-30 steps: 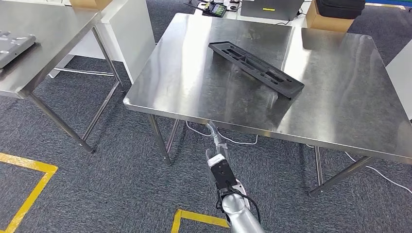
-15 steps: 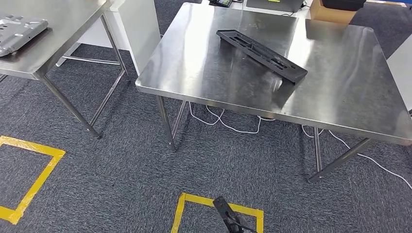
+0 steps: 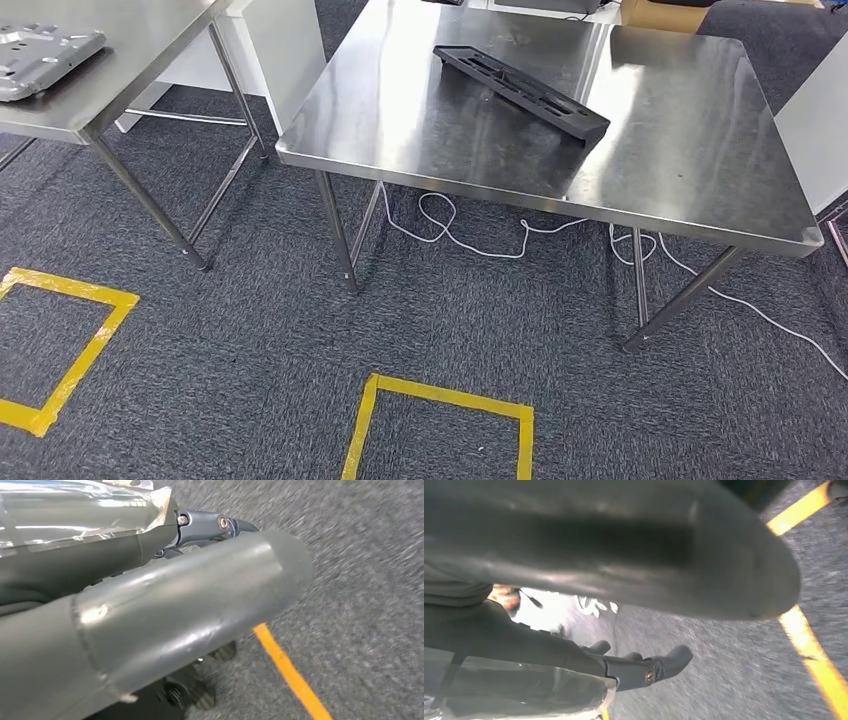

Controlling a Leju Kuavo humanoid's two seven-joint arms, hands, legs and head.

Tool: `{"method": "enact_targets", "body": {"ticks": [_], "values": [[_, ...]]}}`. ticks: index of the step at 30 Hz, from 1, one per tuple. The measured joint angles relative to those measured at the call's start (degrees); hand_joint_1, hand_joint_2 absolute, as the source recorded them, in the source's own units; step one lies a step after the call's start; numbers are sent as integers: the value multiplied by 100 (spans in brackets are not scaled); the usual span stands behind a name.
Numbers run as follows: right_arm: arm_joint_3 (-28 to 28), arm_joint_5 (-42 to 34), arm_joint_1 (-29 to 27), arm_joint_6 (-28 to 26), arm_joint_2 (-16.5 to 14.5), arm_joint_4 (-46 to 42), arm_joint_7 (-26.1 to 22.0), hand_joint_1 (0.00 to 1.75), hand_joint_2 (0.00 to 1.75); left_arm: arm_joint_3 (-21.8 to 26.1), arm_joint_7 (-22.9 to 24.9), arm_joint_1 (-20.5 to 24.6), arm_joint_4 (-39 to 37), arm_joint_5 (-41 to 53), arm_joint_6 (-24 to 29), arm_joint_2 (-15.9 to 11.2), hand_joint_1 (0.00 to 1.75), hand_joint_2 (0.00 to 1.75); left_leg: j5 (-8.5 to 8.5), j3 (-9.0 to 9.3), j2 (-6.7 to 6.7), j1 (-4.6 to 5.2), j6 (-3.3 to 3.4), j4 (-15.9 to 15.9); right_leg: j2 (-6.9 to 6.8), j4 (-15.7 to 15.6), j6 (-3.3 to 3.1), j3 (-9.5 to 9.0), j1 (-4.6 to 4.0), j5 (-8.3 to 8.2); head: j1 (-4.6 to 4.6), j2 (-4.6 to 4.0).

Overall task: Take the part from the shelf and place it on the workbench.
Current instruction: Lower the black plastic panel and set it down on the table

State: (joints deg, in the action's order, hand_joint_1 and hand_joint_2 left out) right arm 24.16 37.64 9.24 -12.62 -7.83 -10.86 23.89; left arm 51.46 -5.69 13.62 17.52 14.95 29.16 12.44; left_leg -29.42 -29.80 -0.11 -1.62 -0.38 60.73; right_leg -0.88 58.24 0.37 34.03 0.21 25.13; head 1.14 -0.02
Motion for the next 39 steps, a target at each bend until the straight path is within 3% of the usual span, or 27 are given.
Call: {"method": "enact_targets", "body": {"ticks": [2,4,6,8,9,10,11,13,14,16,18,19,20,22,23,24,25,26,27,28,30,31,32,34,35,37,39], "values": [[110,124,119,89,-62,1,-248,0,0,-103,35,63,-3,83,114,21,0,0,-60,78,-12,67,92,-226,-9,-2,92,41,12,-97,-9,0],[216,215,198,150,-105,4,-466,0,0,-198,103,104,-19,145,158,54,0,0,76,-2,14,81,214,-288,1,44,148,93,17,-92,-5,0],[301,287,230,172,-132,9,-533,0,0,-283,172,153,-38,197,168,86,0,0,254,-150,37,77,325,-356,30,376,100,235,19,285,-29,0],[371,355,234,179,-152,13,-474,0,0,-359,222,192,-49,237,174,98,0,0,418,-348,43,94,363,-359,54,1035,37,411,41,810,-59,0],[403,379,226,180,-155,16,-420,0,0,-387,242,205,-52,248,181,101,0,0,504,-453,50,96,358,-355,60,1344,60,446,53,931,-67,0],[431,394,215,180,-150,21,-369,0,0,-412,258,215,-55,259,189,102,0,0,590,-562,59,96,346,-349,63,1538,121,416,66,920,-71,0],[454,402,202,180,-142,27,-327,0,0,-429,269,224,-57,267,195,102,0,0,676,-672,68,92,328,-343,64,1565,204,304,81,803,-75,0],[479,411,181,178,-121,35,-293,0,0,-461,281,238,-58,282,200,102,0,0,840,-884,74,85,268,-316,64,1058,330,-189,123,571,-77,0],[486,415,177,177,-116,37,-291,0,0,-477,285,243,-58,289,201,101,0,0,912,-970,74,89,231,-294,70,600,339,-531,119,595,-80,0],[494,423,176,173,-120,37,-291,0,0,-511,291,253,-58,299,203,99,0,0,1056,-1057,79,101,155,-275,86,-88,254,-948,93,773,-72,0],[506,424,162,171,-124,39,-291,0,0,-533,292,254,-60,303,206,98,0,0,1187,-1076,80,89,94,-311,88,-223,130,-935,69,793,-61,0],[514,424,152,171,-123,42,-291,0,0,-539,292,252,-61,303,208,95,0,0,1163,-1099,72,72,66,-306,79,-215,64,-884,76,736,-58,0],[522,424,144,171,-123,45,-289,0,0,-540,295,247,-62,303,208,93,0,0,1018,-1135,63,59,42,-229,68,-208,-4,-822,86,668,-54,0],[533,424,138,171,-127,50,-286,0,0,-541,298,242,-63,303,209,89,0,0,408,-1253,48,44,2,270,51,-202,-105,-685,87,510,-41,0],[536,424,138,171,-132,50,-284,0,0,-541,300,241,-63,303,209,89,0,0,93,-1317,45,44,-12,666,48,-197,-129,-610,71,432,-39,0],[538,424,135,171,-135,50,-284,0,0,-542,300,242,-64,303,209,89,0,0,-108,-1361,43,43,-21,1058,47,-190,-137,-535,54,358,-34,0],[541,424,132,171,-136,51,-282,0,0,-542,301,242,-64,303,209,88,0,0,-164,-1354,43,42,-23,1342,46,-182,-136,-455,42,290,-35,0],[542,424,128,171,-134,53,-261,0,0,-542,304,241,-65,305,210,88,0,0,-101,-1263,43,42,-16,1447,45,-172,-127,-369,34,229,-33,0],[542,423,125,174,-132,56,-214,0,0,-544,310,242,-65,311,213,87,0,0,21,-1069,43,42,0,1335,46,-162,-115,-291,29,174,-32,0],[542,421,124,183,-131,59,-131,0,0,-550,321,249,-64,321,222,86,0,0,122,-764,36,43,26,1016,48,-152,-99,-227,27,123,-32,0],[542,402,107,191,-125,63,119,0,0,-570,359,285,-63,362,260,75,0,0,99,-108,12,60,87,161,49,-134,-46,-143,2,35,-35,0],[541,380,90,173,-119,66,248,0,0,-580,377,307,-63,383,282,67,0,0,36,97,0,76,111,-149,41,-131,-7,-117,-8,-10,-38,0],[538,345,64,127,-110,68,352,0,0,-586,392,325,-63,398,298,57,0,0,-14,177,-6,96,128,-317,32,-132,35,-87,-12,-58,-39,0],[510,250,-9,-15,-91,77,452,0,0,-588,409,339,-63,405,319,45,0,0,47,118,8,110,192,-400,20,-116,109,-16,-9,-121,-41,0],[484,197,-50,-88,-82,81,460,0,0,-590,416,345,-64,408,325,41,0,0,107,63,21,108,241,-426,26,-39,115,47,-10,-44,-44,0],[424,108,-114,-205,-67,86,404,0,0,-615,428,365,-65,444,331,40,0,0,258,-82,46,104,338,-458,46,409,60,242,-7,381,-71,0],[363,49,-134,-263,-60,87,240,0,0,-673,437,377,-66,495,338,47,0,0,404,-274,56,125,375,-454,60,1138,28,450,5,839,-95,0]]}}
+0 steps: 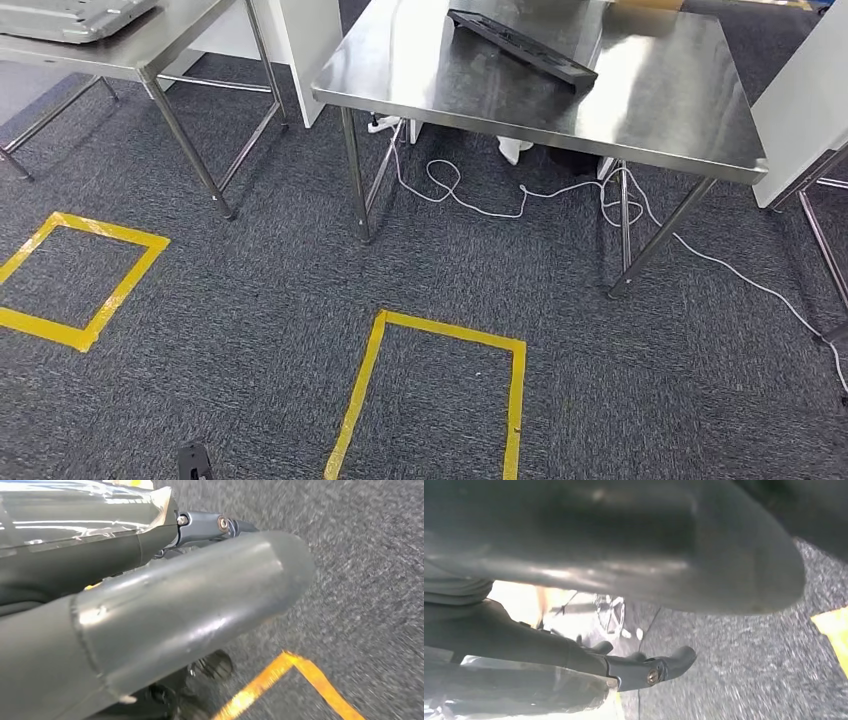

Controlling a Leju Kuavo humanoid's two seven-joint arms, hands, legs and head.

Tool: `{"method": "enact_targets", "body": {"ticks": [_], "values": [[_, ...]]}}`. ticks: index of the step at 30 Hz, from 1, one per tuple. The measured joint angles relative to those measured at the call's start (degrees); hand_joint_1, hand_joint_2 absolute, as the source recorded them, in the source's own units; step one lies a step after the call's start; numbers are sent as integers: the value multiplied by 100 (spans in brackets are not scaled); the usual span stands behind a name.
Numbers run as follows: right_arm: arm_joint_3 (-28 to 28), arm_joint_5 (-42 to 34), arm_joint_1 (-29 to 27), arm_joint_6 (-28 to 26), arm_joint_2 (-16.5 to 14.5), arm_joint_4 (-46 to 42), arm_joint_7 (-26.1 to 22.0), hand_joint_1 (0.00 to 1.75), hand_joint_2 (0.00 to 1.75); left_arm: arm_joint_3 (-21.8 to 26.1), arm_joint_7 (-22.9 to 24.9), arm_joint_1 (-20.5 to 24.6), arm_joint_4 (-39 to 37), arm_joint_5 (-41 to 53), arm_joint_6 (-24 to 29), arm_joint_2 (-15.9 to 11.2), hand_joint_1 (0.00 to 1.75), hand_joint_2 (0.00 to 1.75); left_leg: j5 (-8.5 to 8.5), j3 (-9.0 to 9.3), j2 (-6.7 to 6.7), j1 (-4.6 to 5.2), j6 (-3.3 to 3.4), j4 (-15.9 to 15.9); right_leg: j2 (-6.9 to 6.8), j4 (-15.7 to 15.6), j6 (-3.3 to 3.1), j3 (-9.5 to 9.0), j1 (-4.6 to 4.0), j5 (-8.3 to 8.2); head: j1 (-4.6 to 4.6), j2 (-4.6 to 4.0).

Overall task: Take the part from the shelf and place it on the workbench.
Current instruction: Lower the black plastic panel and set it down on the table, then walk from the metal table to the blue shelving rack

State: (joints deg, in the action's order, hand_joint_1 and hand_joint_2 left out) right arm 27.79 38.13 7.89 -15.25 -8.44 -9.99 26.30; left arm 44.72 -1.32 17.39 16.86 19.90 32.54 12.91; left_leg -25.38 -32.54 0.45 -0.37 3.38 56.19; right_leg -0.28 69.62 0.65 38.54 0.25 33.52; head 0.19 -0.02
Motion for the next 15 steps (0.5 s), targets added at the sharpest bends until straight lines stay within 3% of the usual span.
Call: {"method": "enact_targets", "body": {"ticks": [1,2,3,4,5,7,8,9,10,11,12,13,15], "values": [[-29,-14,1,-8,2,0,-113,0,0,-26,-3,1,-2,11,7,11,0,0,75,-100,10,6,-1,3,2,277,34,21,8,76,-4,0],[-52,-19,8,3,2,0,-216,0,0,-42,-17,1,-5,7,15,28,0,0,149,-198,20,9,-9,7,3,385,98,-45,18,30,-4,0],[-67,-20,20,23,1,0,-296,0,0,-47,-40,0,-13,-2,25,52,0,0,225,-294,27,10,-22,10,2,288,172,-210,30,-101,-5,0],[-76,-18,41,46,-2,0,-343,0,0,-49,-68,0,-20,-19,33,79,0,0,300,-385,30,11,-40,14,2,4,231,-467,42,-240,-5,0],[-80,-14,70,67,-4,-1,-356,0,0,-49,-97,-1,-27,-37,40,106,0,0,372,-466,28,17,-66,23,3,-439,250,-805,45,-299,-7,0],[-83,-4,123,85,-5,-2,-329,0,0,-50,-147,-4,-33,-65,48,148,0,0,511,-569,30,29,-125,30,16,-1272,195,-1326,13,-232,-1,0],[-84,0,134,84,-4,-2,-297,0,0,-50,-164,-5,-35,-70,51,162,0,0,573,-593,32,31,-152,24,25,-1500,159,-1439,-10,-181,-1,0],[-86,0,131,75,-1,-1,-259,0,0,-51,-175,-7,-38,-71,55,173,0,0,636,-603,33,26,-181,10,33,-1568,126,-1427,-24,-185,5,0],[-91,-4,117,65,0,1,-223,0,0,-52,-180,-10,-40,-71,58,180,0,0,657,-619,22,11,-211,3,29,-1545,88,-1378,16,-233,8,0],[-101,-11,96,50,1,2,-188,0,0,-53,-179,-15,-43,-69,60,186,0,0,568,-653,5,-2,-244,59,23,-1543,38,-1340,45,-281,10,0],[-119,-26,69,28,2,3,-160,0,0,-56,-178,-20,-46,-61,61,190,0,0,364,-707,-11,-17,-280,215,11,-1537,-25,-1299,76,-338,23,0],[-143,-45,40,8,4,4,-142,0,0,-64,-174,-22,-50,-43,62,192,0,0,58,-786,-26,-34,-311,498,-3,-1529,-78,-1257,99,-396,34,0],[-198,-99,-14,-44,14,4,-132,0,0,-113,-151,-23,-58,22,71,196,0,0,-528,-950,-31,-55,-368,1299,-22,-1500,-126,-1141,74,-504,52,0]]}}
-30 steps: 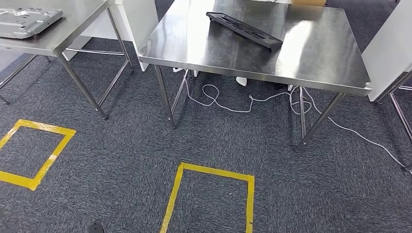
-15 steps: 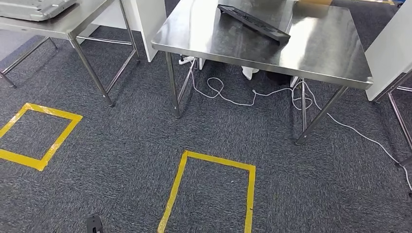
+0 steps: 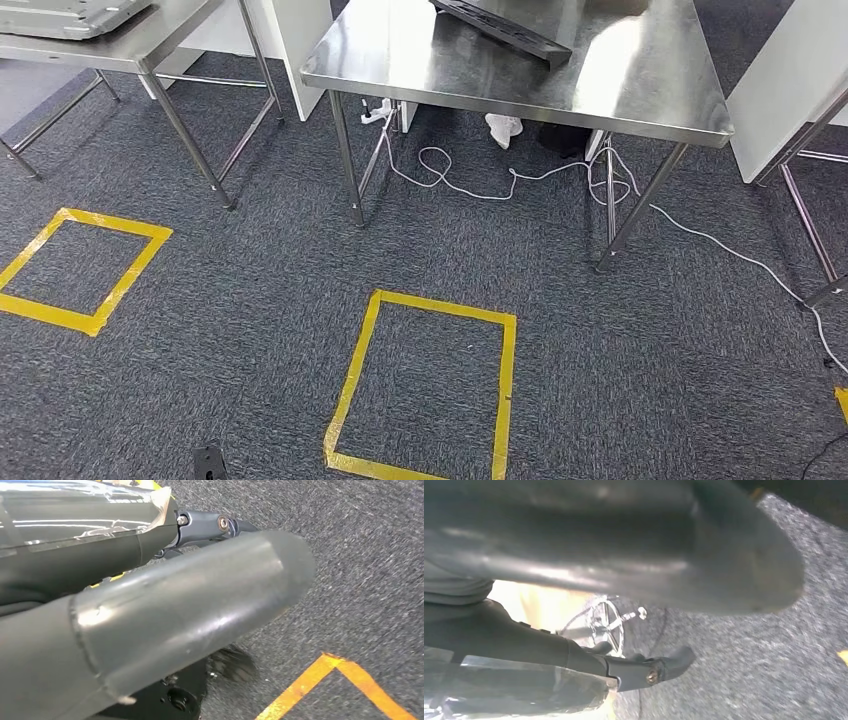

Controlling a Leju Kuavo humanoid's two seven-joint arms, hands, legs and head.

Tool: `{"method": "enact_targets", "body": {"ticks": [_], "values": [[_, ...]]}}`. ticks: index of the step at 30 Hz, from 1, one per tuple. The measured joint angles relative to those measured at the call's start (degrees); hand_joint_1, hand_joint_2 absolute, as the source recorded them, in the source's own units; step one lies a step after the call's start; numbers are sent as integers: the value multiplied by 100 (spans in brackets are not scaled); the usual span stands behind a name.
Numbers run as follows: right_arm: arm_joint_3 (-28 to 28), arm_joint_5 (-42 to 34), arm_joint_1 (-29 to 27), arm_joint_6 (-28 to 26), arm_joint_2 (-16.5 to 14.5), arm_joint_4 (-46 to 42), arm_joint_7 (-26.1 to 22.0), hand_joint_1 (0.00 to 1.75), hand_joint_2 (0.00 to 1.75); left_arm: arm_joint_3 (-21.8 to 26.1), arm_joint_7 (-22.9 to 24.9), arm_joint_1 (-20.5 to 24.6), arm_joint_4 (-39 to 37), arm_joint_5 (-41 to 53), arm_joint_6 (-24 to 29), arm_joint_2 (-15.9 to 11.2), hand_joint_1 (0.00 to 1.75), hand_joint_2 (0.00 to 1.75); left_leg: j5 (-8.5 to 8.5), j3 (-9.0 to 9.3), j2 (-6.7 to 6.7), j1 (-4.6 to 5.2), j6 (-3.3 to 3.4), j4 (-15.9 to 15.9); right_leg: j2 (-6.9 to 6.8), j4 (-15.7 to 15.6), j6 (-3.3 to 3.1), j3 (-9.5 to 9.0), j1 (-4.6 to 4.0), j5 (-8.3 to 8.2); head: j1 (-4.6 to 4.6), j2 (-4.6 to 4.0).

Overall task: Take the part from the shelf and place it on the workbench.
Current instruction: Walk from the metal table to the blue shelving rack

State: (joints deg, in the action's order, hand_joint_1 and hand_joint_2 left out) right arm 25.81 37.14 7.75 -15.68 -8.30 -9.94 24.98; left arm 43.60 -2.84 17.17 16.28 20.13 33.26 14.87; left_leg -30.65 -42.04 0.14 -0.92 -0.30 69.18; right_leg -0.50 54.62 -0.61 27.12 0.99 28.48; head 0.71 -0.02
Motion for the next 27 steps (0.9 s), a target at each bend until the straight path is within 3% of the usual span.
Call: {"method": "enact_targets", "body": {"ticks": [1,2,3,4,6,8,10,11,13,15,16,17,18,19,21,23,25,27], "values": [[-28,-30,-26,-30,8,0,-6,0,0,-37,23,2,-7,44,11,3,0,0,-119,-36,-1,-12,-23,336,-4,20,3,76,-6,-50,1,0],[-56,-57,-52,-56,15,0,-15,0,0,-75,51,5,-13,83,25,8,0,0,-106,-1,0,-29,-40,509,-6,46,18,157,-8,-94,1,0],[-86,-79,-78,-78,22,0,-29,0,0,-115,81,11,-20,121,43,15,0,0,4,133,0,-50,-53,475,-6,82,34,238,-3,-128,1,0],[-114,-96,-100,-92,26,0,-45,0,0,-154,110,24,-24,153,63,26,0,0,149,374,0,-72,-60,225,-5,129,50,313,4,-152,3,0],[-157,-111,-117,-102,27,0,-78,0,0,-223,153,68,-27,200,98,55,0,0,260,928,-22,-96,-62,-544,-4,239,86,444,2,-183,3,0],[-179,-116,-113,-116,26,0,-108,0,0,-278,190,111,-30,224,126,84,0,0,205,1184,-51,-70,-40,-987,-5,304,168,539,-16,-236,-3,0],[-201,-122,-118,-142,23,1,-124,0,0,-327,220,134,-37,241,150,107,0,0,232,1163,-51,-46,23,-1064,0,319,280,610,-23,-293,-8,0],[-214,-126,-127,-157,24,2,-126,0,0,-346,234,149,-40,255,160,120,0,0,274,1131,-43,-41,84,-1100,6,360,304,663,-22,-252,-8,0],[-247,-136,-147,-176,26,4,-126,0,0,-369,256,185,-48,290,175,143,0,0,390,1025,-25,-40,231,-1163,18,711,258,839,-31,74,-30,0],[-276,-155,-155,-194,30,4,-123,0,0,-395,274,204,-58,326,211,154,0,0,496,874,-11,-9,306,-1164,25,1419,184,1070,-23,524,-53,0],[-290,-166,-158,-206,32,4,-117,0,0,-418,281,205,-64,351,237,157,0,0,550,796,-3,1,313,-1164,26,1753,197,1147,-22,631,-58,0],[-301,-178,-163,-222,36,4,-111,0,0,-444,288,206,-69,376,266,161,0,0,605,718,7,7,312,-1164,27,1961,243,1161,-21,616,-59,0],[-313,-187,-171,-239,39,4,-103,0,0,-471,293,207,-73,397,286,165,0,0,666,642,15,9,302,-1162,27,1980,308,1084,-23,488,-60,0],[-324,-192,-178,-253,42,4,-96,0,0,-491,298,209,-75,414,297,169,0,0,727,572,20,11,286,-1160,27,1808,367,910,-24,315,-60,0],[-348,-197,-182,-270,45,4,-88,0,0,-514,306,215,-76,423,305,178,0,0,837,464,21,21,235,-1148,28,1013,388,329,-33,145,-62,0],[-372,-197,-179,-276,46,4,-87,0,0,-533,308,223,-78,430,312,182,0,0,934,410,27,43,174,-1136,41,289,304,-90,-64,258,-54,0],[-389,-198,-188,-279,44,4,-86,0,0,-555,308,228,-79,438,317,183,0,0,1018,396,33,39,119,-1146,54,85,214,-137,-71,310,-43,0],[-402,-202,-203,-279,37,4,-79,0,0,-571,311,227,-80,440,318,184,0,0,904,342,25,1,67,-1044,43,85,97,-95,-28,238,-42,0]]}}
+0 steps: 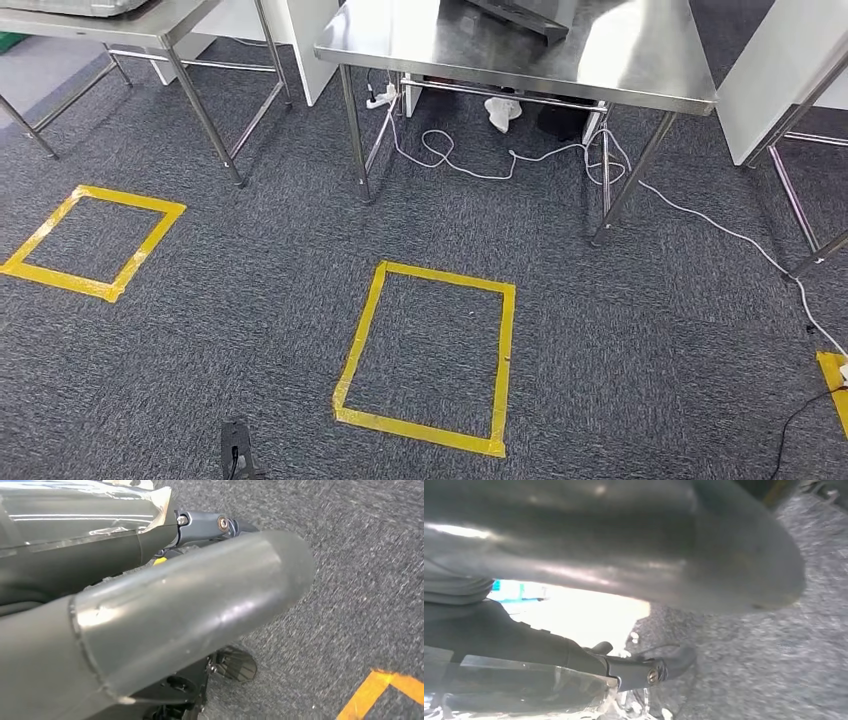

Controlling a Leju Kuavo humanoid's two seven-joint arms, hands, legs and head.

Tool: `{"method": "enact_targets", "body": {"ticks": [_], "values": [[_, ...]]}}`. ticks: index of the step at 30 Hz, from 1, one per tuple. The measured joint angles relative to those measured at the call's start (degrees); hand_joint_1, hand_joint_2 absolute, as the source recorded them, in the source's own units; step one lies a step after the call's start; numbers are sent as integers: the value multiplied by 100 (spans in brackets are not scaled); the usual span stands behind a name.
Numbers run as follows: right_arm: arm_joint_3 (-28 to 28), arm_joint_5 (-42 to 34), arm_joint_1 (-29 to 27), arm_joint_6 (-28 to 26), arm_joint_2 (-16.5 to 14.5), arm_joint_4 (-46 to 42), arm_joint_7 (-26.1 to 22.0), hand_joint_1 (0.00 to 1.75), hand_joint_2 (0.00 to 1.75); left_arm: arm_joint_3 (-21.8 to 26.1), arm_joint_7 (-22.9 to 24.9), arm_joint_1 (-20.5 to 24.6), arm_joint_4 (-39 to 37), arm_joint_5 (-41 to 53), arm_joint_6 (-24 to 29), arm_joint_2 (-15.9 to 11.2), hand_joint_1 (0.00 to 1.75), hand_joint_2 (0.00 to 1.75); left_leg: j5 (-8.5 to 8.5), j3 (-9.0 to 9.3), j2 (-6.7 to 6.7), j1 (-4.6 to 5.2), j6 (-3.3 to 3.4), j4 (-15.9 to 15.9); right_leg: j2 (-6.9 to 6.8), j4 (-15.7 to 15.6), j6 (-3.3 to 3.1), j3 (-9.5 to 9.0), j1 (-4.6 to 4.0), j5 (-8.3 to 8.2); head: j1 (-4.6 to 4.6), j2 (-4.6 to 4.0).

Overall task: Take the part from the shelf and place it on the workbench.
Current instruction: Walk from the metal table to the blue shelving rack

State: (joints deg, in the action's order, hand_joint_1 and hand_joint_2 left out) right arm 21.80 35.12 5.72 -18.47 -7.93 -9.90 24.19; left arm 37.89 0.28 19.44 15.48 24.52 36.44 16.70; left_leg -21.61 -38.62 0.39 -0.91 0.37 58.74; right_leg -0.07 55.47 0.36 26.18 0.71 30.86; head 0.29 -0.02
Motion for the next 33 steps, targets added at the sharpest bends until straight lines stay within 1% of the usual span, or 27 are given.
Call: {"method": "enact_targets", "body": {"ticks": [1,2,3,4,5,6,7,8,9,10,11,12,16,19,22,26,28,29,30,31,32,33], "values": [[-5,-5,-7,-3,-3,0,6,0,0,-10,13,-2,-1,5,0,1,0,0,-205,-76,-5,-14,-30,209,-10,-5,-64,32,20,-46,7,0],[-10,-12,-11,-8,-4,0,12,0,0,-21,34,-3,-2,14,-1,1,0,0,-480,-186,-11,-24,-56,533,-19,-2,-110,62,21,-90,13,0],[-16,-21,-17,-16,-4,0,17,0,0,-32,61,-3,-3,26,-1,2,0,0,-750,-306,-14,-26,-83,928,-23,1,-139,100,15,-130,21,0],[-24,-32,-27,-26,-4,0,21,0,0,-40,92,-4,-5,42,-2,2,0,0,-934,-405,-17,-29,-106,1304,-27,7,-143,135,9,-167,26,0],[-34,-41,-41,-34,-3,0,25,0,0,-43,118,-3,-10,54,-3,2,0,0,-995,-425,-19,-32,-118,1525,-28,16,-138,167,5,-200,25,0],[-43,-49,-56,-40,-2,0,29,0,0,-43,141,-3,-16,62,-4,2,0,0,-953,-346,-19,-35,-122,1542,-28,28,-128,201,3,-224,26,0],[-50,-55,-69,-44,-1,0,32,0,0,-44,163,0,-23,67,-4,2,0,0,-829,-152,-20,-40,-115,1331,-27,45,-119,229,2,-241,26,0],[-54,-57,-77,-46,-2,0,34,0,0,-45,180,7,-28,68,-6,2,0,0,-685,127,-21,-43,-99,940,-26,63,-114,249,2,-248,26,0],[-56,-55,-78,-46,-4,0,34,0,0,-46,193,20,-32,68,-12,2,0,0,-601,402,-24,-38,-76,537,-24,82,-103,271,-11,-253,27,0],[-58,-50,-72,-46,-5,0,34,0,0,-47,201,34,-34,68,-20,2,0,0,-551,603,-28,-29,-47,217,-23,97,-86,293,-25,-262,24,0],[-59,-45,-64,-46,-5,0,33,0,0,-46,204,46,-36,67,-28,2,0,0,-552,711,-32,-16,-19,22,-23,107,-63,313,-39,-275,23,0],[-60,-41,-55,-47,-5,0,33,0,0,-46,207,55,-38,67,-35,2,0,0,-572,730,-35,-1,5,-47,-23,110,-32,338,-54,-290,21,0],[-63,-39,-47,-70,9,0,33,0,0,-62,222,67,-46,72,-49,12,0,0,-534,678,-34,57,58,-117,-21,118,-9,449,-107,-311,15,0],[-64,-31,-45,-94,18,0,35,0,0,-87,249,91,-55,83,-54,13,0,0,-502,637,-33,123,121,-106,-19,105,78,474,-71,-368,18,0],[-78,-25,-46,-102,26,0,39,0,0,-117,277,120,-74,89,-54,15,0,0,-463,571,-33,155,183,-85,-19,93,166,495,-22,-427,18,1],[-102,-21,-45,-103,28,0,40,0,0,-150,285,132,-87,93,-55,15,0,0,-429,521,-38,194,239,-66,-21,88,233,528,15,-472,19,0],[-109,-20,-43,-104,30,0,40,0,0,-171,286,141,-88,94,-55,16,0,0,-390,509,-46,187,294,-94,-24,109,267,547,24,-469,21,0],[-115,-19,-44,-105,30,0,40,0,0,-179,286,148,-88,94,-54,17,0,0,-363,502,-51,170,331,-114,-23,197,265,589,26,-403,18,0],[-121,-19,-45,-105,31,0,40,0,0,-182,287,153,-89,94,-54,19,0,0,-333,489,-54,150,369,-134,-21,397,248,677,29,-271,7,0],[-128,-19,-46,-105,32,0,40,0,0,-184,287,157,-89,94,-54,21,0,0,-308,469,-59,136,397,-143,-17,714,219,815,37,-84,-3,0],[-134,-19,-46,-105,34,0,40,0,0,-184,288,158,-91,94,-54,23,0,0,-288,439,-70,134,409,-143,-15,1108,189,980,37,125,-15,0],[-139,-19,-45,-105,37,0,40,0,0,-185,291,156,-95,94,-55,25,0,0,-268,408,-85,137,410,-142,-15,1484,178,1130,38,295,-22,0]]}}
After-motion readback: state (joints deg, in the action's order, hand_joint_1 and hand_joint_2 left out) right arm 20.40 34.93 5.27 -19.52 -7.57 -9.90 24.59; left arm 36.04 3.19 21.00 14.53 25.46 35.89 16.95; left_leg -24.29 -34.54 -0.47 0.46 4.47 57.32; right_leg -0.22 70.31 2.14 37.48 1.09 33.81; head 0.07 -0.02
